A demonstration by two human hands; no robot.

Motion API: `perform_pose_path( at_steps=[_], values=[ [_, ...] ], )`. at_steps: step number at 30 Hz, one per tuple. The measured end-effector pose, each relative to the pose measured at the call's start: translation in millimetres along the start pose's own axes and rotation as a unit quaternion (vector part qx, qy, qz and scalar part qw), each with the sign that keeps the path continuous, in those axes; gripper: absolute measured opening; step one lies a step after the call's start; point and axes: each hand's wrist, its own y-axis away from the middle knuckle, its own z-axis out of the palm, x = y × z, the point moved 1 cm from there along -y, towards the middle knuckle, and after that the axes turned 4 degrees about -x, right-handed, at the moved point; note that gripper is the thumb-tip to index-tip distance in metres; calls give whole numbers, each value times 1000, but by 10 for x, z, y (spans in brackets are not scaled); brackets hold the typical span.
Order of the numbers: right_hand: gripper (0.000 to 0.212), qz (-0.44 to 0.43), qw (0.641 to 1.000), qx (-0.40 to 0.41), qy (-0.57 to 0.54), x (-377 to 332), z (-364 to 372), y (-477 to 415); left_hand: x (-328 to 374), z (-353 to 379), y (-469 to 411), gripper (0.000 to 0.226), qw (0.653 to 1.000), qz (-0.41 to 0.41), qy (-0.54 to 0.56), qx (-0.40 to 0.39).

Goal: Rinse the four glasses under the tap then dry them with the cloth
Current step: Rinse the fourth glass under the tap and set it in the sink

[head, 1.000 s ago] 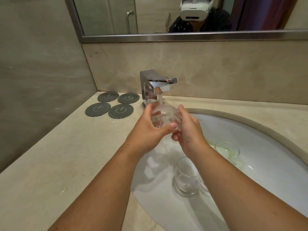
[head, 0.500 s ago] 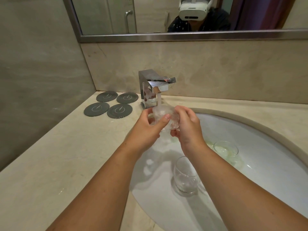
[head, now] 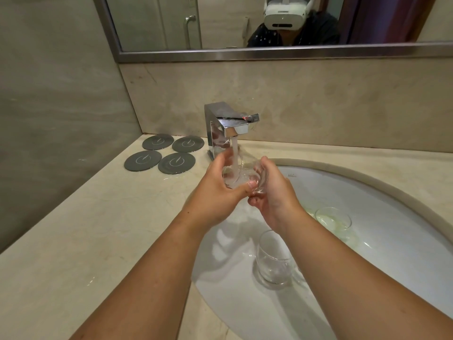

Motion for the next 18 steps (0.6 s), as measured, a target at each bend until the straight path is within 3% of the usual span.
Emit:
perform_pose_path(
  at_steps=[5, 10, 15, 18],
  values=[
    [29, -19, 999, 14, -47, -34, 0, -22, 8, 12, -15, 87, 999, -32, 32, 6],
    [17, -80, 996, 40, -11, -84, 4, 31, 5, 18, 4, 87, 996, -67, 50, 18],
    [34, -98, 994, 49, 30, -67, 13, 34, 25, 10, 2, 71, 995, -67, 64, 38],
    [41, -59, 996, 59, 36, -89, -1, 50, 42, -7, 1, 69, 996, -56, 53, 36]
  ],
)
